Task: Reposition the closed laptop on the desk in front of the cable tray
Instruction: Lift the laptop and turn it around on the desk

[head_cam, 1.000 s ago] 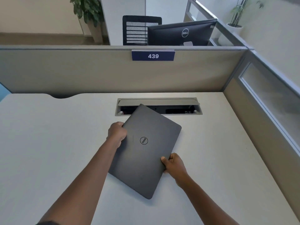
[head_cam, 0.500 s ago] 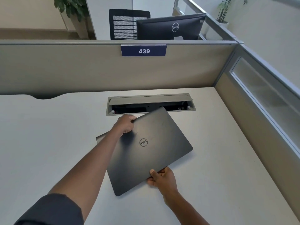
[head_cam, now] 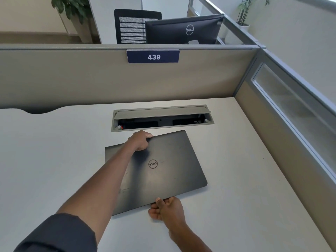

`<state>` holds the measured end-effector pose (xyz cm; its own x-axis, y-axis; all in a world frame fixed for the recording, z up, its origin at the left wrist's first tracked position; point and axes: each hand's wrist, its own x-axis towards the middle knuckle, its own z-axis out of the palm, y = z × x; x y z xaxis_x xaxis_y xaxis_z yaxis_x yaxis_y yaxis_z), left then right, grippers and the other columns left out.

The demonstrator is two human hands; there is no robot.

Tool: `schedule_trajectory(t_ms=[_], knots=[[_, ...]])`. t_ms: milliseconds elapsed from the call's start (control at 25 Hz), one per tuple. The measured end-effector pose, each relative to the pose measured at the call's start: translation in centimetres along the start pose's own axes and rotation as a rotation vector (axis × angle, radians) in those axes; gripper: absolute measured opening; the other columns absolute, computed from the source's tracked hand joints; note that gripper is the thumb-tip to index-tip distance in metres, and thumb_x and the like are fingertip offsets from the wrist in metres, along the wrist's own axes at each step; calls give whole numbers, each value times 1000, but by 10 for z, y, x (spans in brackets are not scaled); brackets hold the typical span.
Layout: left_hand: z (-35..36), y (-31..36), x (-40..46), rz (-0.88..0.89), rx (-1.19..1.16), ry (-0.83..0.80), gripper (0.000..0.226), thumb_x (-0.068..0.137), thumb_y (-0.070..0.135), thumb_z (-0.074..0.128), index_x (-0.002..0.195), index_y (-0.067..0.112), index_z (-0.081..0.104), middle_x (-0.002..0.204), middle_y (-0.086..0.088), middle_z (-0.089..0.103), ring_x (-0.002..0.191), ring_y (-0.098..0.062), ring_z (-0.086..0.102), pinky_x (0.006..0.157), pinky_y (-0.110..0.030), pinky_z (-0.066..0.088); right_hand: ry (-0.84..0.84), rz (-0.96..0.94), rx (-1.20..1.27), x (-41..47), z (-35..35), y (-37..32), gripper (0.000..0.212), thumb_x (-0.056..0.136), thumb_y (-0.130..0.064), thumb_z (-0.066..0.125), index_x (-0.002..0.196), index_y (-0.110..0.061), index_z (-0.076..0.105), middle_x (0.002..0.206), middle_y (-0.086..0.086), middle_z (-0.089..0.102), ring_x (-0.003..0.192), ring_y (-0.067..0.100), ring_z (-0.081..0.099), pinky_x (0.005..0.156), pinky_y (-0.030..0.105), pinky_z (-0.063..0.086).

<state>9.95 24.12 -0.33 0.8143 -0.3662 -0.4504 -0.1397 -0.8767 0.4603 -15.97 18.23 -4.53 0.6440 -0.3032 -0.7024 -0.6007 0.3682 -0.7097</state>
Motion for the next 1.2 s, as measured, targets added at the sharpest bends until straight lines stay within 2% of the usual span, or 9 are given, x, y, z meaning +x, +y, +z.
schedule_trajectory(t_ms=[240,400,560,680,800,880,1000,1120,1200], knots=[[9,1,12,10,-25,54,71,83,-9,38,139,30,56,152,-4,49,138,-31,46,116,-40,36,7,-3,-18,3,3,-4,23,98,-9,56,87,7,67,73,17,69,60,25,67,57,31,59],[21,-1,13,33,-32,140,62,91,-5,39,140,30,55,151,-6,51,137,-31,47,114,-36,36,9,22,8,0,5,-11,19,98,-6,55,83,3,64,70,17,62,61,28,58,54,32,52],[33,-14,11,91,-129,226,51,95,-2,42,139,18,57,144,-12,57,134,-31,50,111,-32,37,51,54,-12,2,6,-13,21,97,-8,58,83,5,66,72,17,67,60,28,62,57,32,59],[41,-21,0,167,-124,256,51,94,1,47,143,12,51,150,-11,50,142,-30,41,119,-36,26,72,71,-44,2,5,-15,19,96,-10,63,82,3,66,73,16,69,59,26,66,57,31,61],[58,-32,-25,215,12,285,53,96,10,48,149,13,42,161,-10,33,150,-31,24,121,-44,15,72,99,-130,-1,-5,-20,20,93,-8,65,75,-5,58,67,15,62,55,25,56,51,30,53],[72,-47,-50,206,102,316,54,98,19,46,151,17,38,164,-7,26,152,-31,18,121,-48,15,87,13,-345,-2,-15,-22,25,90,-8,58,66,-9,53,62,12,62,53,26,54,54,34,50],[93,-70,-95,151,153,334,55,99,30,45,152,19,36,164,-7,25,152,-32,19,120,-48,16,179,-311,-817,-4,-33,-35,25,87,-16,51,63,-13,51,62,1,61,64,27,59,59,32,46],[108,-87,-142,50,149,369,63,100,43,34,151,7,35,163,-17,25,151,-38,21,121,-49,20,310,-612,-964,5,-55,-57,6,87,-9,56,83,-12,60,87,5,63,86,30,58,73,37,46],[117,-94,-172,6,130,386,82,97,55,10,151,-4,31,162,-24,23,150,-43,20,122,-51,23,418,-633,-1119,19,-73,-67,19,86,-10,62,104,-6,61,108,12,60,100,36,54,84,42,46]])
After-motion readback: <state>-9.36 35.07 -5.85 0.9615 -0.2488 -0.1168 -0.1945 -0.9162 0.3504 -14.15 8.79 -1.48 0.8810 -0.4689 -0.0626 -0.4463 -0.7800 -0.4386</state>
